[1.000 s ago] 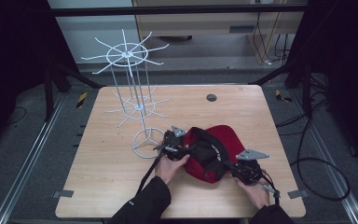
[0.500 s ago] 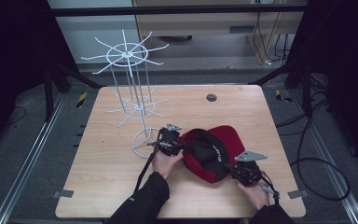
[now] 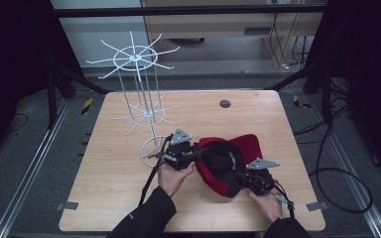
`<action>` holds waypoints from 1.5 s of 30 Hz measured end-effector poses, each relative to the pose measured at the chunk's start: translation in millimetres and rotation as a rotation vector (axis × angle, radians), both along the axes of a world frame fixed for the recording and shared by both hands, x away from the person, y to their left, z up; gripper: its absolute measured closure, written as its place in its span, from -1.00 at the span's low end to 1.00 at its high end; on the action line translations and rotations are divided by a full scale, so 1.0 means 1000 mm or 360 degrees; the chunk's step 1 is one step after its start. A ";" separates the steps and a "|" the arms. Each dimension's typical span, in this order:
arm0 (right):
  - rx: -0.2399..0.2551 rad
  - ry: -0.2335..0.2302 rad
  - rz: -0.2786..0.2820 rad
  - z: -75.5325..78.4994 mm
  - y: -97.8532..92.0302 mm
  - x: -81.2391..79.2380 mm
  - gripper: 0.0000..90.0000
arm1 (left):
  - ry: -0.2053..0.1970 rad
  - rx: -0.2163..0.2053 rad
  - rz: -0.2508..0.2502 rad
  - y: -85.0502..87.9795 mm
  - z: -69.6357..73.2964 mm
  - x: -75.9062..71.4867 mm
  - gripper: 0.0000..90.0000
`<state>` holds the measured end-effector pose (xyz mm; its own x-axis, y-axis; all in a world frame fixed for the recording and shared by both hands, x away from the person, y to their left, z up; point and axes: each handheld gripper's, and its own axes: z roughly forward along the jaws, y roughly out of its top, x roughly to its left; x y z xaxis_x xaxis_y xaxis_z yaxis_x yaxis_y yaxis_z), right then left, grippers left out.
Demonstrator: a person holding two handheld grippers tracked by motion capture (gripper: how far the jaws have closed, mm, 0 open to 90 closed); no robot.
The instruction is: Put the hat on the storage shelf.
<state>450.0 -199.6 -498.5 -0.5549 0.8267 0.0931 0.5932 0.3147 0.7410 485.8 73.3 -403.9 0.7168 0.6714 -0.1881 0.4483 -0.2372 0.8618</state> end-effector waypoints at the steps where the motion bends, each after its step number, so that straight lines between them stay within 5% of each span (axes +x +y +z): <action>1: 0.0007 -0.0005 -0.0003 0.000 0.000 0.001 1.00 | -0.0015 0.0005 -0.0009 0.000 0.001 -0.001 0.56; 8: 0.0059 -0.0022 -0.0022 0.004 -0.002 0.000 1.00 | -0.0047 0.0008 -0.0008 0.000 0.002 -0.003 0.56; 14: 0.0147 -0.0192 0.0036 0.034 -0.008 -0.022 0.89 | -0.0061 0.0003 0.0032 0.001 0.002 0.000 0.56; 17: 0.0171 -0.0144 0.0105 0.036 -0.005 -0.034 0.95 | -0.0059 0.0001 0.0050 0.001 0.002 0.002 0.56; 21: 0.0169 0.0010 0.0214 0.026 0.006 -0.045 1.00 | -0.0067 -0.0004 0.0051 0.000 0.003 0.005 0.56; 27: 0.0038 0.0109 0.0231 0.008 0.023 -0.041 1.00 | -0.0103 -0.0021 0.0028 0.000 0.010 0.004 0.56; 37: -0.0038 0.0013 0.0091 0.001 0.031 -0.017 1.00 | -0.0178 -0.0075 -0.0077 -0.006 0.023 -0.009 0.56; 45: -0.0009 0.0002 0.0040 -0.006 0.026 -0.012 1.00 | -0.0190 -0.0112 -0.0178 -0.009 0.011 -0.031 0.56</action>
<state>437.9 -173.6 -504.3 -0.5755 0.8129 0.0892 0.5857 0.3336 0.7387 454.7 64.3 -393.1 0.8062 0.5746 -0.1410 0.3161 -0.2168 0.9236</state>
